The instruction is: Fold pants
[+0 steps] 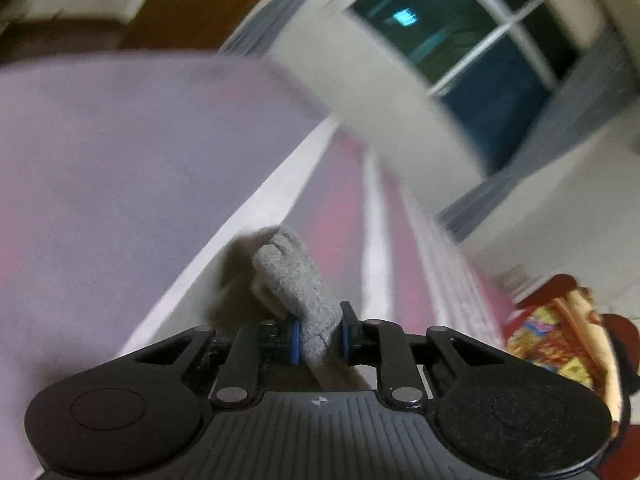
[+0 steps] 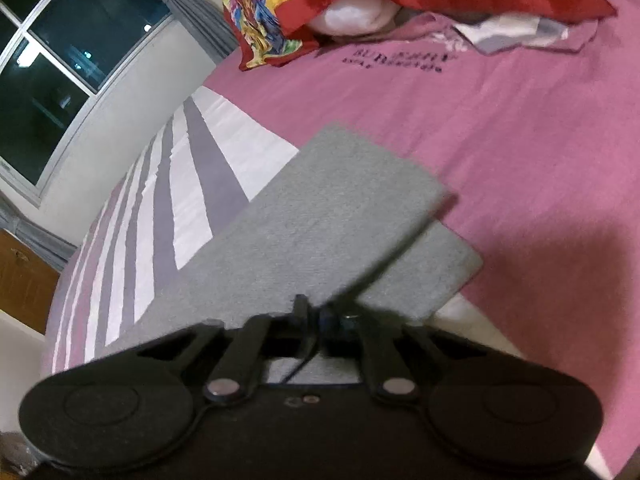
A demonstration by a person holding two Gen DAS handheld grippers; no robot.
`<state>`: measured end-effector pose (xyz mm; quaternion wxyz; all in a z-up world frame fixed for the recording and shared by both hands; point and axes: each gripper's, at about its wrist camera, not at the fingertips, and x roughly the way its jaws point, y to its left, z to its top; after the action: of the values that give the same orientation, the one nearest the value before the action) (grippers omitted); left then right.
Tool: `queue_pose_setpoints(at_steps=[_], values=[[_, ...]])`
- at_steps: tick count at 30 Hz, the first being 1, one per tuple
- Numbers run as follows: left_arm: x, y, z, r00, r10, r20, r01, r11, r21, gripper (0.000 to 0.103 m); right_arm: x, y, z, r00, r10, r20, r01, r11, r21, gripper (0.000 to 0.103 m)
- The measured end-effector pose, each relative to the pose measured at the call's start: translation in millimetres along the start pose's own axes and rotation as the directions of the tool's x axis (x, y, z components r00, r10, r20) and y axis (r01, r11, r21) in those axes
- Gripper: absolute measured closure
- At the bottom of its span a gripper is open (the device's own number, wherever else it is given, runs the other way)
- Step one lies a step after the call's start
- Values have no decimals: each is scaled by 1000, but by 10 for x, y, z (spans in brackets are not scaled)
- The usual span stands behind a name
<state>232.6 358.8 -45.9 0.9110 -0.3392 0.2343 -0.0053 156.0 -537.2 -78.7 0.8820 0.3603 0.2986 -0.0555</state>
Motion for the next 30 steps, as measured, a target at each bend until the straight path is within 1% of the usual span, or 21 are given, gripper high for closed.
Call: queue_pose_setpoints(at_steps=[1, 2, 3, 4, 5, 6, 7, 8, 10, 12, 13, 15, 18, 21, 24, 26, 27, 29, 30], values=[[-4, -27, 42, 1000, 5, 2, -5, 999, 45, 84, -73, 32, 0, 999, 22, 24, -22, 1000, -16, 99], [29, 6, 60, 999, 27, -18, -26, 998, 66, 84, -127, 47, -10, 999, 36, 35, -35, 999, -21, 99], [104, 94, 52, 996, 62, -56, -59, 996, 65, 84, -152, 28, -32, 999, 39, 36, -38, 999, -15, 99], [234, 241, -4, 986, 106, -128, -101, 994, 44, 84, -139, -6, -62, 999, 31, 29, -31, 999, -8, 99], [333, 342, -68, 971, 148, -186, -143, 989, 38, 84, -71, -79, -103, 1000, 16, 1, -16, 1000, 9, 99], [402, 411, -137, 958, 186, -219, -179, 982, 52, 84, 15, -157, -151, 999, -5, -33, 6, 999, 32, 99], [406, 458, -186, 960, 180, -213, -174, 984, 46, 84, 44, -201, -181, 999, 0, -38, 2, 999, 48, 100], [381, 491, -198, 967, 164, -198, -164, 986, 12, 84, 38, -231, -191, 1000, 7, -27, -5, 998, 68, 101], [362, 503, -196, 970, 153, -190, -158, 987, -14, 84, 23, -224, -183, 1000, 6, -21, -5, 997, 74, 98], [352, 455, -192, 968, 160, -191, -161, 987, 13, 84, 21, -201, -155, 1000, -3, -17, 4, 999, 51, 94], [337, 443, -191, 966, 169, -193, -166, 986, 32, 84, 23, -198, -140, 1000, -5, -17, 6, 999, 53, 93], [339, 395, -178, 962, 189, -195, -178, 981, 73, 84, 17, -184, -117, 1000, -30, -5, 30, 999, 44, 98], [397, 410, -227, 962, 197, -192, -186, 980, 71, 84, 16, -106, -126, 999, -52, -4, 52, 999, 15, 99], [445, 396, -225, 966, 175, -188, -171, 984, 41, 84, -16, -103, -135, 999, -51, 5, 51, 998, 25, 99], [357, 404, -198, 977, 134, -163, -130, 991, 38, 84, -88, -83, -126, 999, -41, 20, 41, 999, 14, 99], [305, 405, -181, 981, 124, -153, -118, 992, 43, 84, -158, -69, -101, 999, -24, 40, 24, 1000, 11, 99], [296, 404, -187, 980, 126, -154, -120, 992, 49, 84, -186, -56, -85, 999, -21, 44, 21, 1000, 4, 99], [341, 426, -235, 972, 155, -176, -146, 987, 63, 84, -240, -45, -72, 998, -10, 55, 10, 1000, -4, 99], [353, 446, -257, 969, 162, -184, -153, 986, 63, 84, -239, -50, -78, 999, -18, 51, 19, 1000, -4, 99]])
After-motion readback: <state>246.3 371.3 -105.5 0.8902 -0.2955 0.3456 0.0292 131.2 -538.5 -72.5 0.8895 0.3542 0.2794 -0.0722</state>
